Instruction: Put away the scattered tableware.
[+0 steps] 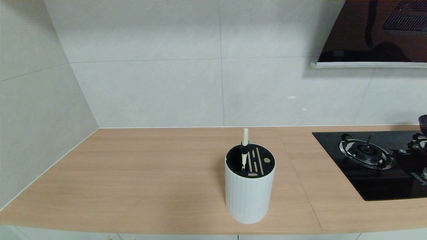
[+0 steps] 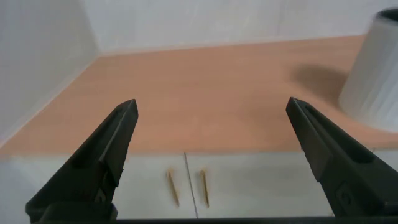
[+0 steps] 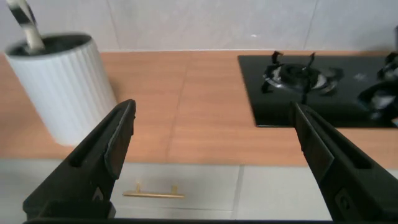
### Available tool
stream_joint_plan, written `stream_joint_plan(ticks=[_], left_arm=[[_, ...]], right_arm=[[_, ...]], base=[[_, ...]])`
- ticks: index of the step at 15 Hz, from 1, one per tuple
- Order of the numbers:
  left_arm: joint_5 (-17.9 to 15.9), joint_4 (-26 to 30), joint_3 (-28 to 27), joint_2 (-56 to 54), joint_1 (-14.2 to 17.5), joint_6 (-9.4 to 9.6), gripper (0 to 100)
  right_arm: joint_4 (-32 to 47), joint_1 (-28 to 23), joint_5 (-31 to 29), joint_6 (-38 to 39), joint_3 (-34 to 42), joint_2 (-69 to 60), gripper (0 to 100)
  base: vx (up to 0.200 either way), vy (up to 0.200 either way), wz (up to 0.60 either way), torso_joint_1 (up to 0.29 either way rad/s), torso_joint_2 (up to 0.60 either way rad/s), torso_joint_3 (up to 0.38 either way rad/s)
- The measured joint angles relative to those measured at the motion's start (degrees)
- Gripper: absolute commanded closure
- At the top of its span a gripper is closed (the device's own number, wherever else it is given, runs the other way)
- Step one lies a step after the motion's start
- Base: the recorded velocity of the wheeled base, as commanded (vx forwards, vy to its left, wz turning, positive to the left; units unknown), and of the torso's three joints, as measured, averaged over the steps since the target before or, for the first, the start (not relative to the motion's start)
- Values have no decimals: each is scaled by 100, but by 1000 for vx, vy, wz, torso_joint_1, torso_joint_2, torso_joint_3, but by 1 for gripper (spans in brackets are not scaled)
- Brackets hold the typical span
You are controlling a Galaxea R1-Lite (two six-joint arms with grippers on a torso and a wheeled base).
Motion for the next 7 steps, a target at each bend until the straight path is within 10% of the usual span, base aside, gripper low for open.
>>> stream_joint_plan(ticks=[7], left_arm=[[13,-9,0,0,-1,-24,0]], right_arm=[[185,11,-191,124,0,0,0]], base=[[0,0,0,0,0,0]])
